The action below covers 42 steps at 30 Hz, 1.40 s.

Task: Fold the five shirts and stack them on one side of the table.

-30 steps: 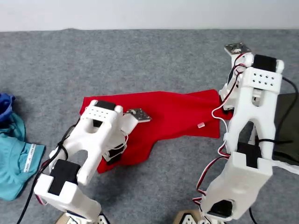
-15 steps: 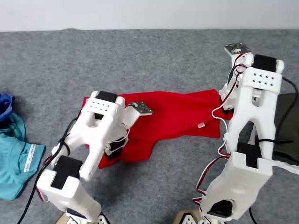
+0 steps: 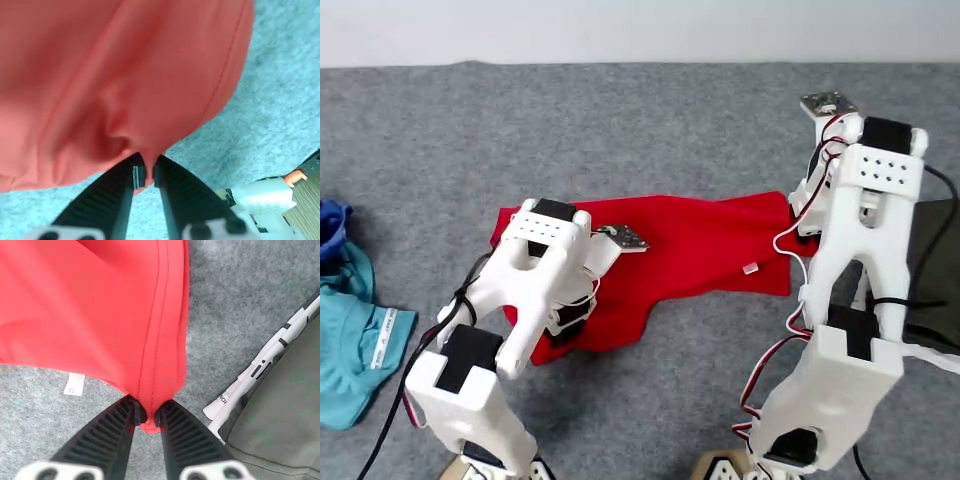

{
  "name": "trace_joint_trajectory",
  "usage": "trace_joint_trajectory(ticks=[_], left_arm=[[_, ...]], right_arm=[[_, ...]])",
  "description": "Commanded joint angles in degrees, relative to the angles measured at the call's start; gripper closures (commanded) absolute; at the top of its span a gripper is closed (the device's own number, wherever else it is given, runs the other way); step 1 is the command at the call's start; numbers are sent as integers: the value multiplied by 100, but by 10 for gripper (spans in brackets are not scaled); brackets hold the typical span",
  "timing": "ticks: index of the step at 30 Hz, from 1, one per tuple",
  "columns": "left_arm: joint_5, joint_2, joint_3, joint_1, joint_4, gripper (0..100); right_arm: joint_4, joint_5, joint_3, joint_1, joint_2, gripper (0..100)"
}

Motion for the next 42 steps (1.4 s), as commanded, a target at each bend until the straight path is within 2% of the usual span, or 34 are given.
trace_joint_trajectory(ticks=[1,6,11,21,27,42], left_arm=[[62,-44,-295,44,220,963],[123,-44,-585,79,334,962],[299,9,-593,79,290,914],[299,18,-558,44,114,914],[273,18,-356,88,79,961],[273,-70,-40,53,-88,995]], right_arm=[[251,53,-123,-57,-84,988],[251,53,-123,-57,-75,988],[251,53,-123,-57,-75,988],[242,53,-123,-57,-75,988],[242,53,-123,-57,-75,988],[242,53,-123,-40,-75,988]])
